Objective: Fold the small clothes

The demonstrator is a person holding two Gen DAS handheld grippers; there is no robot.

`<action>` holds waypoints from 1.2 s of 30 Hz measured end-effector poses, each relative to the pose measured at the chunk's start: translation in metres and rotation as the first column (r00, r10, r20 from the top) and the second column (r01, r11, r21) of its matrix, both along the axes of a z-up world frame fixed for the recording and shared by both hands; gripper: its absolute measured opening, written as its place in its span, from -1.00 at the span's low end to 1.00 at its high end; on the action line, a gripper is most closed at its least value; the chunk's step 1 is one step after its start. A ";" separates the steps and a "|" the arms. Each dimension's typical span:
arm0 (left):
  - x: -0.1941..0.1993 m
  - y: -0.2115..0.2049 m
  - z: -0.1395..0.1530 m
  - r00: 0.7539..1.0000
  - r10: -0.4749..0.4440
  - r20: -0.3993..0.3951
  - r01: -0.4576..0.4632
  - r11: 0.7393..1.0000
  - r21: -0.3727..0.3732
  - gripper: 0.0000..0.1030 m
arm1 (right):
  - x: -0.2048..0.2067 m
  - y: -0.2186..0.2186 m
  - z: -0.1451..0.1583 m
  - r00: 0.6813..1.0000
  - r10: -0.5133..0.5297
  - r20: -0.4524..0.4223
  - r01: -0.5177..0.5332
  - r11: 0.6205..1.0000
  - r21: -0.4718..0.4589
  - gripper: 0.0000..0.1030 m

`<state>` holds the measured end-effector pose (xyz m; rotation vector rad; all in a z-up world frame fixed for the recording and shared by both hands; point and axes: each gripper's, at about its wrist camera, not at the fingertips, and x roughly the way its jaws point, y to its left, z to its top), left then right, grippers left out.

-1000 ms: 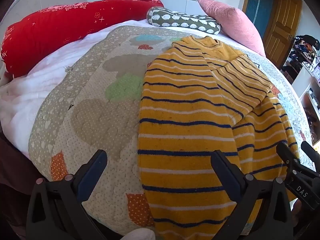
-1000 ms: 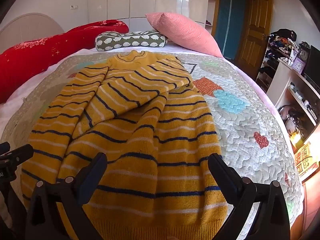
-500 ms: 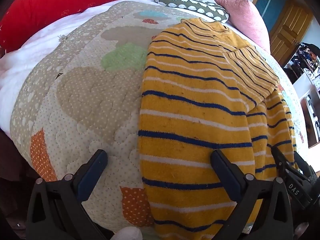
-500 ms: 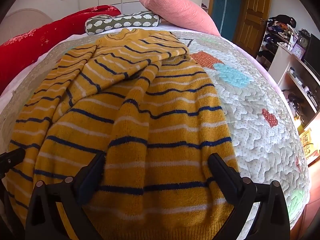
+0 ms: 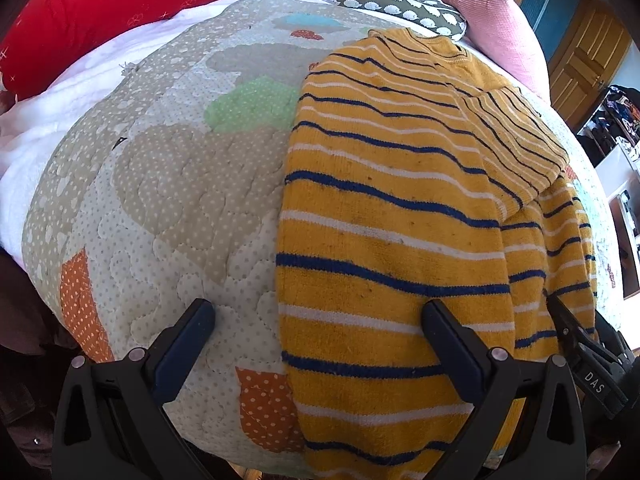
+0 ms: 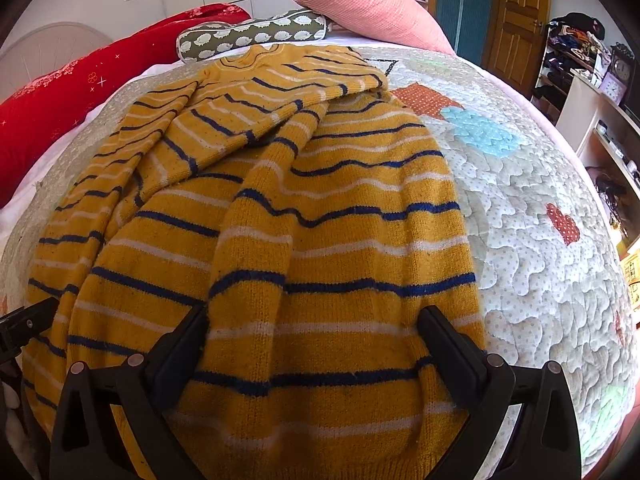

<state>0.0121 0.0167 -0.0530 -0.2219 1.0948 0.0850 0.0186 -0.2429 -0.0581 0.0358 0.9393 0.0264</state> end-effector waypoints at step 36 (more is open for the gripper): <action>0.009 -0.003 -0.003 1.000 0.011 -0.023 -0.011 1.000 0.007 1.00 | 0.002 0.006 -0.001 1.000 0.010 0.020 -0.009 0.999 -0.043 0.99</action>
